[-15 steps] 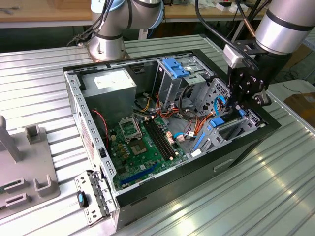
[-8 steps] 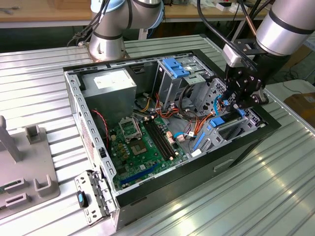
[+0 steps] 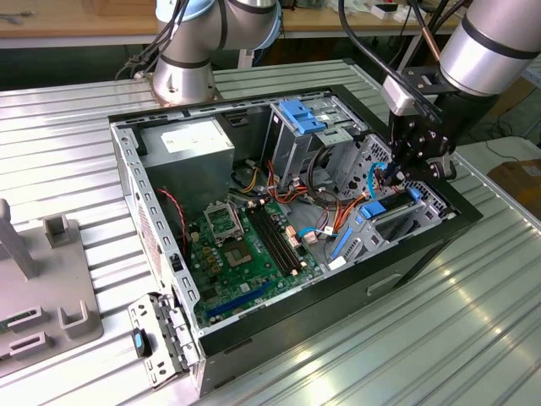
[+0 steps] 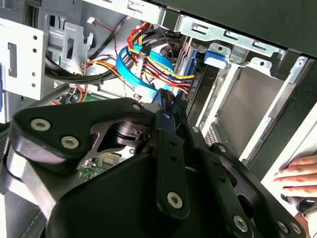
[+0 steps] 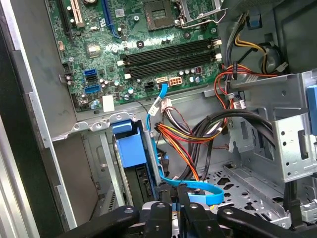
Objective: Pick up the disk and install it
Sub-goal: 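Insert the second disk wire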
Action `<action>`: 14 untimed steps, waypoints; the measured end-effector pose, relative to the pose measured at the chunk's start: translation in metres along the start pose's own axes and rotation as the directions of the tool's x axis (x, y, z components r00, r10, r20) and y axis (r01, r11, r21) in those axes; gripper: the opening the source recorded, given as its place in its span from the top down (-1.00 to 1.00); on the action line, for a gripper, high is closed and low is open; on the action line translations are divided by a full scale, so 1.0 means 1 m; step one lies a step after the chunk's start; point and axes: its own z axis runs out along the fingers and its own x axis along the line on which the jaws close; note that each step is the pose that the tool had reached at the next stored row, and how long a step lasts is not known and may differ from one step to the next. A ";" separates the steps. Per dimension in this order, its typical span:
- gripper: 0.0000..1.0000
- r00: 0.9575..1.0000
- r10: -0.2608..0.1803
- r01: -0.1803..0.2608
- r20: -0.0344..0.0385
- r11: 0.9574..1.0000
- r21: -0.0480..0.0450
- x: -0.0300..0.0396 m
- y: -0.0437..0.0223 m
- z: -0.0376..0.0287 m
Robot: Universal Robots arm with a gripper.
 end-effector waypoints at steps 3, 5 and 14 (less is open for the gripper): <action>0.68 1.000 0.000 0.000 0.000 1.000 0.000 0.0000 0.0000 0.0000; 0.68 0.999 -0.044 0.044 0.003 0.999 -0.004 0.0000 0.0000 0.0000; 0.68 0.980 -0.201 0.201 0.005 0.980 -0.008 0.0052 0.0007 0.0018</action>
